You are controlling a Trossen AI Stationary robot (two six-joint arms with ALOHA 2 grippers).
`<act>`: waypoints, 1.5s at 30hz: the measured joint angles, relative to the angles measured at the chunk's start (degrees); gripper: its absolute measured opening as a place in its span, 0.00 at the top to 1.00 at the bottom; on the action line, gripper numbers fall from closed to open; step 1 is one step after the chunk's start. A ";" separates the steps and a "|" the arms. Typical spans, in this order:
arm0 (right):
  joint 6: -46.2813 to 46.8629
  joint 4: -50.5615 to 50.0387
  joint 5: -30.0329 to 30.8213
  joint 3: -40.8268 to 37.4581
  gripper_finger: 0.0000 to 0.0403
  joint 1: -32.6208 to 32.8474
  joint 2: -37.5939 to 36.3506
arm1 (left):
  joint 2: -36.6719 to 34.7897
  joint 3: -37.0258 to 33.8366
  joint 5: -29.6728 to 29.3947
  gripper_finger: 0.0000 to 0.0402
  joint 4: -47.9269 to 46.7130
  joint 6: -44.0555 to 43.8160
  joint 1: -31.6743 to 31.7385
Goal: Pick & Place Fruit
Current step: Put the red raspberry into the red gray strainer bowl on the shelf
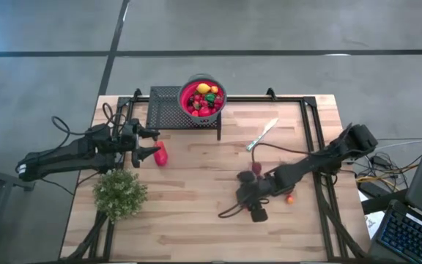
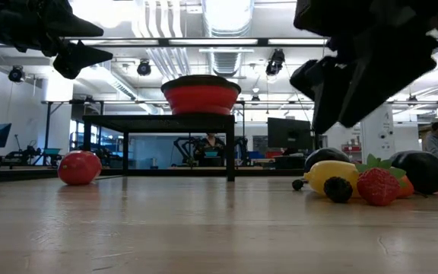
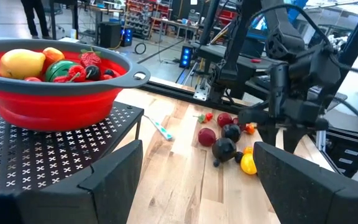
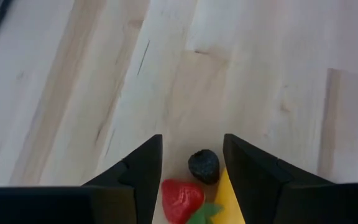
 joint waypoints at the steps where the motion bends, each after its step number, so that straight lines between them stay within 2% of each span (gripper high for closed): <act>1: -0.38 0.05 0.00 0.40 0.60 0.00 0.81 | 0.00 0.00 0.00 0.22 0.00 0.02 -0.01; 7: -1.15 -0.25 -1.40 1.35 0.65 0.00 4.58 | 0.00 0.00 0.00 0.22 0.00 0.02 -0.01; 15: -1.15 -0.18 -1.53 0.89 0.68 0.00 4.83 | 0.00 0.00 0.00 0.22 0.00 0.01 0.00; 27: -1.89 -0.25 -0.29 0.41 0.58 -0.07 8.14 | 0.00 0.00 0.00 0.22 0.00 0.02 -0.01; 34: -2.86 -0.82 0.97 0.33 0.56 -0.07 9.27 | 0.01 0.00 0.00 0.22 0.00 0.01 -0.01; 45: -2.83 -4.03 1.03 0.83 0.64 -0.11 9.22 | 0.00 0.00 0.00 0.22 0.00 0.02 -0.01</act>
